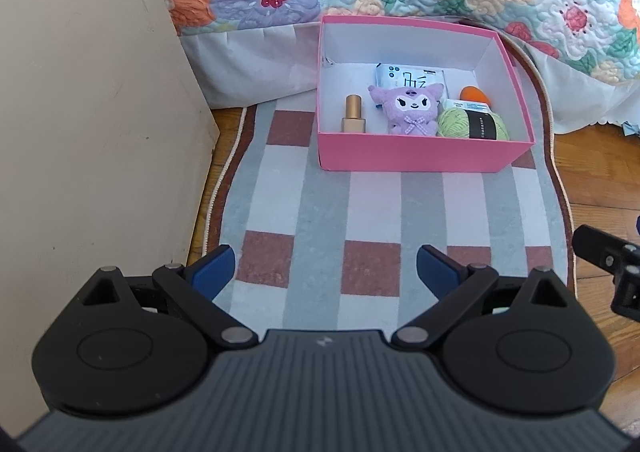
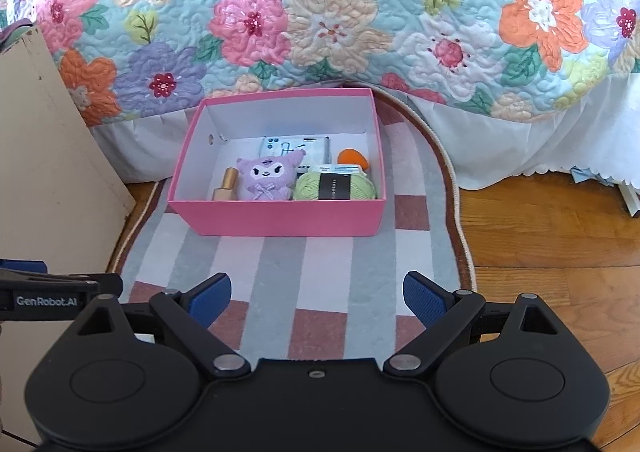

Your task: Organize objects

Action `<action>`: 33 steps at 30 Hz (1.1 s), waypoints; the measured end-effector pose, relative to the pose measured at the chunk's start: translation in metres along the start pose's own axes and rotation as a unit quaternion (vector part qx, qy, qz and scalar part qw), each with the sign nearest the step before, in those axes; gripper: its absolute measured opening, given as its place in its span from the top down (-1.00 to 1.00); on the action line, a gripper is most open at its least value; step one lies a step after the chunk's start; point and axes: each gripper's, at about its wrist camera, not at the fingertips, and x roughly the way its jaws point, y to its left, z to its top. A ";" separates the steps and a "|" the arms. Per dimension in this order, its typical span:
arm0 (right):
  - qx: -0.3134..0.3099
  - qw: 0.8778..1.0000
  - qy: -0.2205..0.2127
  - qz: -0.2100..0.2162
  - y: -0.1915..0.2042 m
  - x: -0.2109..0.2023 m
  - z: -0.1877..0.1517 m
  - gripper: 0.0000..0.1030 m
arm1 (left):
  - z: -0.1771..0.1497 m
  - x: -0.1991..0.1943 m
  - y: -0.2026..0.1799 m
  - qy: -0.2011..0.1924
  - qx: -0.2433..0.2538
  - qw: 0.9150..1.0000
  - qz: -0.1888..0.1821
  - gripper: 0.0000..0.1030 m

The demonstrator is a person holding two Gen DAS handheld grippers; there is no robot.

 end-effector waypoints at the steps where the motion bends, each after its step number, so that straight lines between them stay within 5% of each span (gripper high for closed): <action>1: -0.003 1.000 0.000 -0.002 0.001 0.000 0.000 -0.85 | 0.000 -0.001 0.001 0.000 -0.002 1.000 -0.001 -0.91; 33: 0.008 1.000 0.008 -0.018 -0.010 -0.004 -0.002 -0.85 | 0.002 0.006 0.009 0.021 -0.004 1.000 -0.003 -0.91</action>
